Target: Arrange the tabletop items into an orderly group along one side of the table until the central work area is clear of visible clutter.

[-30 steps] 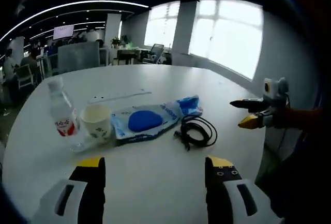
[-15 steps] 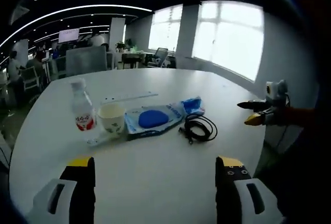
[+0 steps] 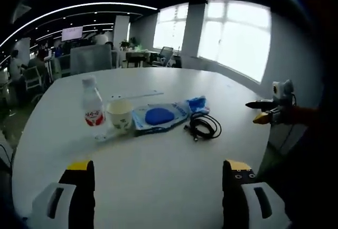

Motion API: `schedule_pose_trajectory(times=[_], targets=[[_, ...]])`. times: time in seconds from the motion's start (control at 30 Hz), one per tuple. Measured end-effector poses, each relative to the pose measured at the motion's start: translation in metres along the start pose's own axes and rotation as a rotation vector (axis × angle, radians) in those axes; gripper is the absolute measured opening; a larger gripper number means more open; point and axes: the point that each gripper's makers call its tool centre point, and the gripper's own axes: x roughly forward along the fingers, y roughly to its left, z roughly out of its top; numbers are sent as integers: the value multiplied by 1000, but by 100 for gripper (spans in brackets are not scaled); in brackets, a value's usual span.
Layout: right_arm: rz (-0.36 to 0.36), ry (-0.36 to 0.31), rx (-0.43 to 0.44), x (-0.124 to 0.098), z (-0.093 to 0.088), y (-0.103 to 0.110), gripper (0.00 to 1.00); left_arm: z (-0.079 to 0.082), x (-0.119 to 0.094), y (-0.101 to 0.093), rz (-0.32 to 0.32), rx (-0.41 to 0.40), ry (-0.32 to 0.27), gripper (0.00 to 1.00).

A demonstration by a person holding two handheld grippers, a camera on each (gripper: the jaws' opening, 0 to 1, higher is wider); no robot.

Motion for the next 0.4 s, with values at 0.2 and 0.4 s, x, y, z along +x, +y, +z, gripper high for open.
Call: schedule_pose_trajectory(times=[0.2, 0.4], targets=[[2, -1, -2, -1, 3, -1, 100, -1, 0, 3, 1, 10, 10, 100], [4, -5, -2, 2, 6, -2, 100, 1, 2, -2, -20, 17, 14, 100]])
